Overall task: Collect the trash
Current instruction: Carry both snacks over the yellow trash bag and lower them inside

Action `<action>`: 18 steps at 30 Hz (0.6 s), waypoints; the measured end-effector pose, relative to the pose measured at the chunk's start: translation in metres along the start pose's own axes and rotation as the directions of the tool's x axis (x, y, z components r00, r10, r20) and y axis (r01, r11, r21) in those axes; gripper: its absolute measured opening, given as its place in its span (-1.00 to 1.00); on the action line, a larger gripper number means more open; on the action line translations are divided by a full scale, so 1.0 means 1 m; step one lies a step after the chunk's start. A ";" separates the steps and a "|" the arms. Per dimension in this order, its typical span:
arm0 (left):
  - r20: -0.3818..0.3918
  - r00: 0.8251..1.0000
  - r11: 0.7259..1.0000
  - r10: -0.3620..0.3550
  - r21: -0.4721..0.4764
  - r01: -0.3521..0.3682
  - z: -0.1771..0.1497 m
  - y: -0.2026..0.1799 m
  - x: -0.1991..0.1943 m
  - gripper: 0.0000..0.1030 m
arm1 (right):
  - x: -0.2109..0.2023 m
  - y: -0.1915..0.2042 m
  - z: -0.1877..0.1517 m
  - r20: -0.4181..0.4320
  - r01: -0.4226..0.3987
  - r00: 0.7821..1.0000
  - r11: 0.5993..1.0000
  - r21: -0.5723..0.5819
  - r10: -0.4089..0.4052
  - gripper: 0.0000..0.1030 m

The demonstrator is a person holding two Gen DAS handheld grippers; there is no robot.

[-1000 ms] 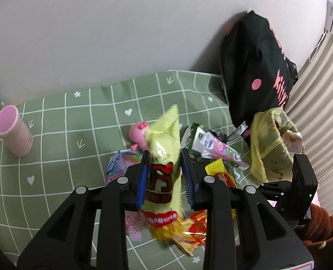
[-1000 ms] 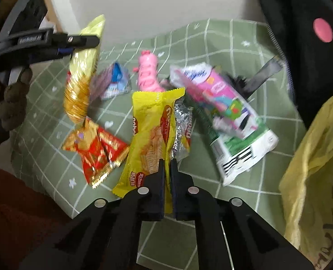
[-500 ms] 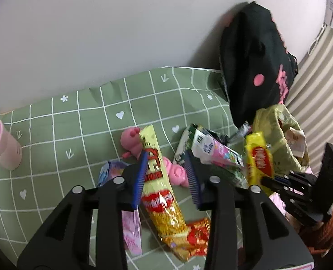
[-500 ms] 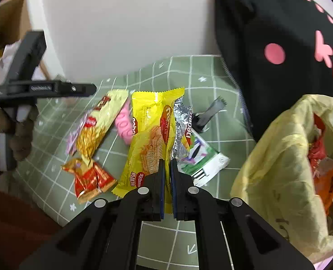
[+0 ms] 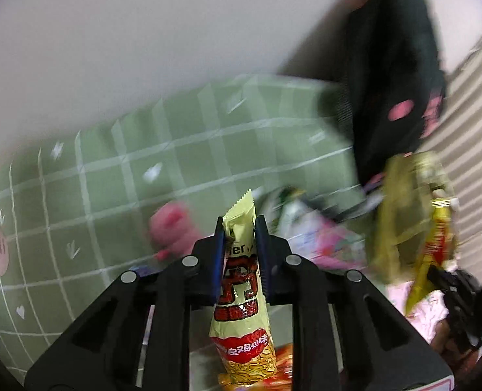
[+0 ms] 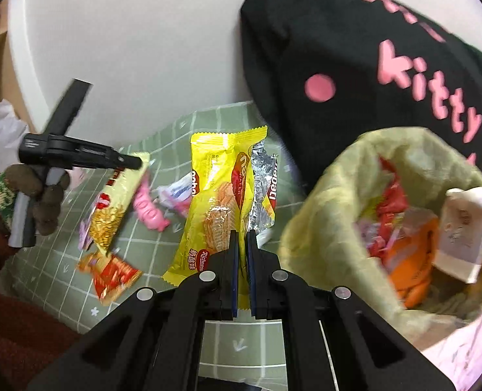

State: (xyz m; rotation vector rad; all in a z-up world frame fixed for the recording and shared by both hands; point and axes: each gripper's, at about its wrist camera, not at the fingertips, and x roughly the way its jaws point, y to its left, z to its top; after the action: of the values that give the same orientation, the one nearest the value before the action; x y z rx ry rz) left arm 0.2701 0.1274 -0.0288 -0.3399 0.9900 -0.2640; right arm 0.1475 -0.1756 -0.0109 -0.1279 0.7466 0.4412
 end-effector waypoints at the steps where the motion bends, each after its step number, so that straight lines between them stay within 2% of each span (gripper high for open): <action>1: 0.044 0.998 0.999 -0.034 0.021 0.033 0.007 -0.014 -0.013 -0.67 | -0.004 -0.004 0.002 0.013 0.007 1.000 1.000 0.006 -0.007 -0.88; 2: 0.078 0.995 0.998 -0.058 0.039 0.056 0.012 -0.024 -0.022 -0.67 | -0.012 -0.008 0.007 0.038 0.021 0.999 1.000 0.013 -0.022 -0.88; 4: 0.177 0.977 0.990 -0.122 0.094 0.106 0.026 -0.052 -0.048 -0.67 | -0.024 -0.017 0.015 0.077 0.049 0.996 0.999 0.021 -0.051 -0.88; 7: 0.336 0.913 0.967 -0.230 0.182 0.177 0.045 -0.098 -0.084 -0.65 | -0.046 -0.034 0.031 0.146 0.103 0.983 0.994 0.046 -0.109 -0.88; 8: 0.378 0.885 0.956 -0.272 0.212 0.203 0.051 -0.113 -0.093 -0.65 | -0.056 -0.043 0.036 0.172 0.131 0.975 0.990 0.057 -0.139 -0.88; 9: 0.414 0.857 0.945 -0.308 0.237 0.225 0.055 -0.127 -0.100 -0.65 | -0.062 -0.049 0.039 0.188 0.154 0.968 0.986 0.065 -0.163 -0.88; 11: 0.453 0.820 0.929 -0.350 0.282 0.240 0.061 -0.151 -0.104 -0.65 | -0.077 -0.067 0.042 0.211 0.227 0.948 0.970 0.085 -0.241 -0.88; 13: 0.455 0.805 0.912 -0.380 0.328 0.245 0.063 -0.175 -0.100 -0.65 | -0.086 -0.085 0.043 0.215 0.286 0.928 0.952 0.111 -0.304 -0.88; 15: 0.426 0.805 0.891 -0.413 0.371 0.261 0.064 -0.199 -0.088 -0.65 | -0.099 -0.108 0.038 0.208 0.346 0.904 0.925 0.159 -0.374 -0.88; 17: 0.391 0.812 0.874 -0.434 0.403 0.273 0.063 -0.220 -0.073 -0.65 | -0.106 -0.127 0.037 0.183 0.363 0.900 0.912 0.189 -0.396 -0.88; 18: 0.378 0.815 0.868 -0.440 0.410 0.279 0.063 -0.226 -0.067 -0.65 | -0.105 -0.137 0.035 0.148 0.365 0.907 0.911 0.195 -0.395 -0.88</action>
State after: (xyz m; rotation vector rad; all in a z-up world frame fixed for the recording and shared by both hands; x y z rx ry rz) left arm 0.2744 -0.0451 0.1434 -0.2582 0.3833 -0.6672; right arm 0.1605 -0.3262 0.0807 -0.0750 0.5534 0.0150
